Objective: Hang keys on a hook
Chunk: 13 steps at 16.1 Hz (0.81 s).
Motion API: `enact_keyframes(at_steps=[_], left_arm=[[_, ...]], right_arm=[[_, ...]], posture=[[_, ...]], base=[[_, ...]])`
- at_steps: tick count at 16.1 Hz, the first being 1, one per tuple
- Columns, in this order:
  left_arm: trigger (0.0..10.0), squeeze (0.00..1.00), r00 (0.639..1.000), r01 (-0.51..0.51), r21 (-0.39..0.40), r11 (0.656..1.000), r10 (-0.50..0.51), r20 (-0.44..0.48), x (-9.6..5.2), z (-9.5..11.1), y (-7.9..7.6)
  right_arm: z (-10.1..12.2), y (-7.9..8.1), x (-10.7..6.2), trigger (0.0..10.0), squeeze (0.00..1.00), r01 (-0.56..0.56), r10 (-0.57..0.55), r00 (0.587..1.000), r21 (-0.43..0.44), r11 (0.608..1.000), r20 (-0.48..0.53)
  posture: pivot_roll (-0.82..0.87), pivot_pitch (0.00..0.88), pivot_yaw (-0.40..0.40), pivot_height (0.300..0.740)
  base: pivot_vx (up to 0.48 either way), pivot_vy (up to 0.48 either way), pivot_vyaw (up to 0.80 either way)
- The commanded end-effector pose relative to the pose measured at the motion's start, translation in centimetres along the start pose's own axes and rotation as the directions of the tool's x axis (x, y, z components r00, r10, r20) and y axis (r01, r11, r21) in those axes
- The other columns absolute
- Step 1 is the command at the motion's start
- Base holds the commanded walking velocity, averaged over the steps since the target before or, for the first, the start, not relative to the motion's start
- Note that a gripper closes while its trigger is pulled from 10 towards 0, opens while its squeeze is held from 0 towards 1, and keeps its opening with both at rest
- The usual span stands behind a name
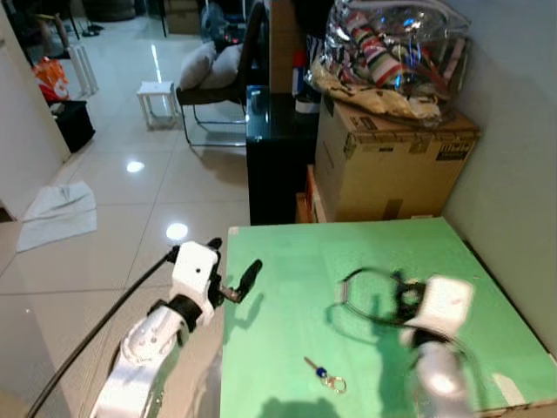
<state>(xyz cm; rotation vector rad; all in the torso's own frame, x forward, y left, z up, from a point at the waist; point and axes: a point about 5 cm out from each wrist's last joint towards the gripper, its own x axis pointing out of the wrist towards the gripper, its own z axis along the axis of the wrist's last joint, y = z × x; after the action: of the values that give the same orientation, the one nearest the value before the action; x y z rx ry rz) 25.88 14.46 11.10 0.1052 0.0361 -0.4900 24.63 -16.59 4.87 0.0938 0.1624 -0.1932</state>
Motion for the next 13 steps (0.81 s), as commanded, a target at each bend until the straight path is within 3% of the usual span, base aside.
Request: enact_keyframes(at_steps=[1, 3, 6, 10, 13], left_arm=[[10.0, 0.0, 1.0, 0.015, 0.0, 1.0, -0.015, 0.001, -0.6, 0.3, -0.1], [10.0, 0.0, 1.0, 0.013, -0.012, 1.0, -0.012, 0.004, -1.3, 0.4, -0.3], [10.0, 0.0, 1.0, 0.016, -0.037, 0.999, -0.016, -0.002, -2.3, 0.4, -1.3], [10.0, 0.0, 1.0, 0.005, -0.059, 0.998, -0.007, -0.029, -3.4, 0.2, -1.7], [10.0, 0.0, 0.999, 0.0, -0.062, 0.998, -0.003, -0.036, -3.8, 0.2, -1.9]], right_arm=[[-0.6, 0.7, -0.5, 10.0, 0.0, -0.038, 0.037, 0.999, -0.022, 0.999, -0.022], [-1.6, 1.0, -0.8, 10.0, 0.0, -0.043, 0.041, 0.998, -0.038, 0.998, -0.052], [-1.7, 2.0, -1.0, 10.0, 0.0, -0.097, 0.095, 0.995, -0.13, 0.987, -0.028], [-4.2, 3.0, -2.4, 10.0, 0.0, -0.143, 0.131, 0.982, -0.09, 0.986, -0.133], [-6.7, 3.6, -3.3, 10.0, 0.0, -0.24, 0.215, 0.942, -0.067, 0.969, -0.259]], posture=[[-0.04, 0.024, 0.029, 0.732], [-0.03, 0.048, 0.025, 0.732], [-0.03, 0.107, 0.008, 0.732], [-0.03, 0.142, 0.0, 0.732], [-0.02, 0.156, -0.007, 0.732]], base=[[0.0, 0.0, 0.0], [0.0, 0.0, 0.0], [0.0, 0.0, 0.0], [0.0, 0.0, 0.0], [0.0, 0.0, 0.0]])
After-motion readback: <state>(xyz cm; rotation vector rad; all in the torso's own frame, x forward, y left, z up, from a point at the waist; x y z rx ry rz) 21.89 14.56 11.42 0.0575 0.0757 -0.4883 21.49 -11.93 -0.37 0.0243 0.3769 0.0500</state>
